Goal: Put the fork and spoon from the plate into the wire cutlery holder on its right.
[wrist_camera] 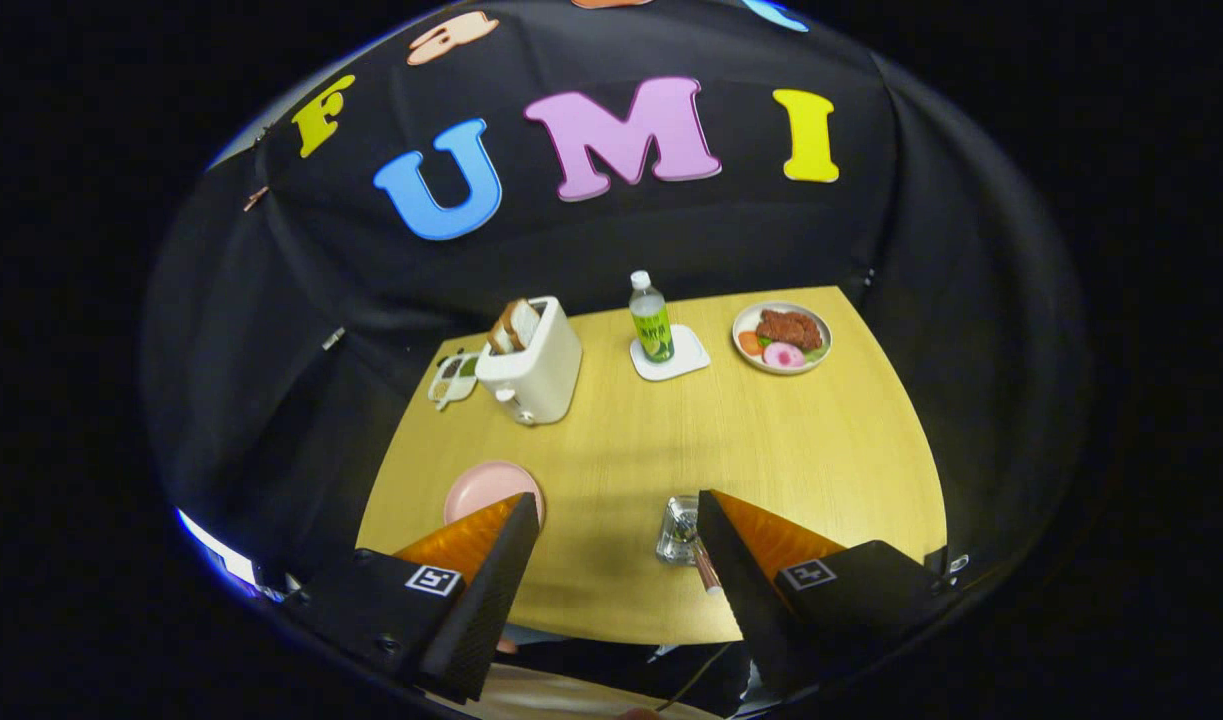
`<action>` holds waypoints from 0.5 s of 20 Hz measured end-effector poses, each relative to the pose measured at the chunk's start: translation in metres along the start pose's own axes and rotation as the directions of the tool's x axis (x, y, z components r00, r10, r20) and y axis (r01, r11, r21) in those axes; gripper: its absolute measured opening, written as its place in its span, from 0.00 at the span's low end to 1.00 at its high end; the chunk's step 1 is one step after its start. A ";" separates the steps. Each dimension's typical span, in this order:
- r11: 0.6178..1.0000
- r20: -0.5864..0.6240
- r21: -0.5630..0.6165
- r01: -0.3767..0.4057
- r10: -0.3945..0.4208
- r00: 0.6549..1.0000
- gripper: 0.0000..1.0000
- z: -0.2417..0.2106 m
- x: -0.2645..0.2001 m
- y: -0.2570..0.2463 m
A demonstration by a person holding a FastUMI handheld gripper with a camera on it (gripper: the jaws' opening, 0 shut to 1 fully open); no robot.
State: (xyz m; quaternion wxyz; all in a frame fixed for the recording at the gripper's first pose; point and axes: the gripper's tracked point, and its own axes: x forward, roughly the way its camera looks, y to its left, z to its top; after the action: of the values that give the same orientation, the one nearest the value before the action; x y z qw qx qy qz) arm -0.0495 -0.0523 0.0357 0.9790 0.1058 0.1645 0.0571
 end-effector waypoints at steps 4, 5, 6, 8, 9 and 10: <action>0.998 0.194 -0.044 0.034 -0.025 0.981 0.99 0.034 -0.015 0.023; 0.996 0.246 -0.066 0.052 -0.034 0.969 0.99 0.044 -0.020 0.027; 0.993 0.294 -0.092 0.067 -0.038 0.955 0.99 0.054 -0.024 0.032; 0.987 0.386 -0.133 0.092 -0.034 0.922 0.99 0.073 -0.036 0.043; 0.984 0.433 -0.151 0.099 -0.025 0.901 0.99 0.084 -0.043 0.050; 0.980 0.481 -0.169 0.107 -0.013 0.877 0.99 0.094 -0.050 0.056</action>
State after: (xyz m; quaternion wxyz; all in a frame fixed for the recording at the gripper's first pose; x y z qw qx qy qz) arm -0.0692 -0.0226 0.1506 0.9961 0.0173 -0.0848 0.0144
